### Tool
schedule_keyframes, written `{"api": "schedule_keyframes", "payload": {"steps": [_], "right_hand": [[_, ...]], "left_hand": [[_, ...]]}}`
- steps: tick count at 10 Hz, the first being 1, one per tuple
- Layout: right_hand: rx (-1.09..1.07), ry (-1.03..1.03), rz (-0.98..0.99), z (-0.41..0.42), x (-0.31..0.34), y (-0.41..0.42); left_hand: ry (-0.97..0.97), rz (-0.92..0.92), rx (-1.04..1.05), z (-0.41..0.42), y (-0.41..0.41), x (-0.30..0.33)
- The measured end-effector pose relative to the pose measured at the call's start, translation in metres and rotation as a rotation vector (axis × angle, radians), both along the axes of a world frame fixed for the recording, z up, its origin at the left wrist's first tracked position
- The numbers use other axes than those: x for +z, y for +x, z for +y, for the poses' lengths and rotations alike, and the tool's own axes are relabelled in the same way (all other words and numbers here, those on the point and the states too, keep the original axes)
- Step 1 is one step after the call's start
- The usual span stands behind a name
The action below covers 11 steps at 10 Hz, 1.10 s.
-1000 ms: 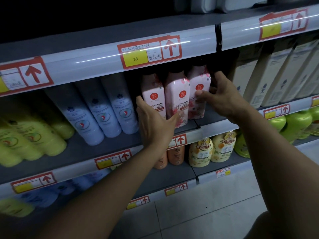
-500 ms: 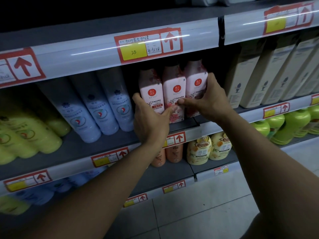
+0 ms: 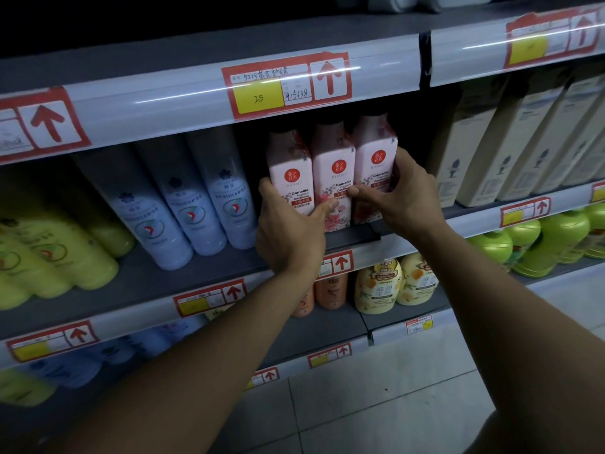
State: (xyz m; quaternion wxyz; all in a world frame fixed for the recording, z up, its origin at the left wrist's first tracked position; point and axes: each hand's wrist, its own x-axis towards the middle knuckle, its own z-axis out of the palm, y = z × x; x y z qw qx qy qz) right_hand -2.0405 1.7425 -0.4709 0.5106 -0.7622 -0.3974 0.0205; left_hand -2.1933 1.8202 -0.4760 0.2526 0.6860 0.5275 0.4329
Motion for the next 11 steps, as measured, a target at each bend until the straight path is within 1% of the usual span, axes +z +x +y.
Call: {"api": "schedule_keyframes", "payload": {"steps": [3,5,7,9,10,11], "right_hand": [[-0.004,-0.043,-0.013,-0.001,-0.004,-0.001],[-0.019,-0.097,-0.062,-0.002,-0.004,0.001],[-0.010,-0.152,-0.056,-0.004,-0.004,-0.002],[-0.136,-0.289,-0.081,-0.009,-0.010,-0.013],[-0.199,-0.304,-0.111,-0.012,-0.012,-0.024],[-0.334,-0.246,-0.110,-0.016,-0.012,-0.043]], "left_hand": [[-0.001,-0.020,-0.011,-0.002,-0.002,0.002],[0.005,-0.014,-0.025,-0.002,-0.002,0.002],[-0.002,0.041,-0.081,0.004,-0.004,0.002],[-0.017,0.183,-0.206,0.012,-0.022,0.002],[0.018,0.241,-0.260,0.017,-0.042,0.003],[0.010,0.308,-0.308,0.018,-0.061,0.007]]}}
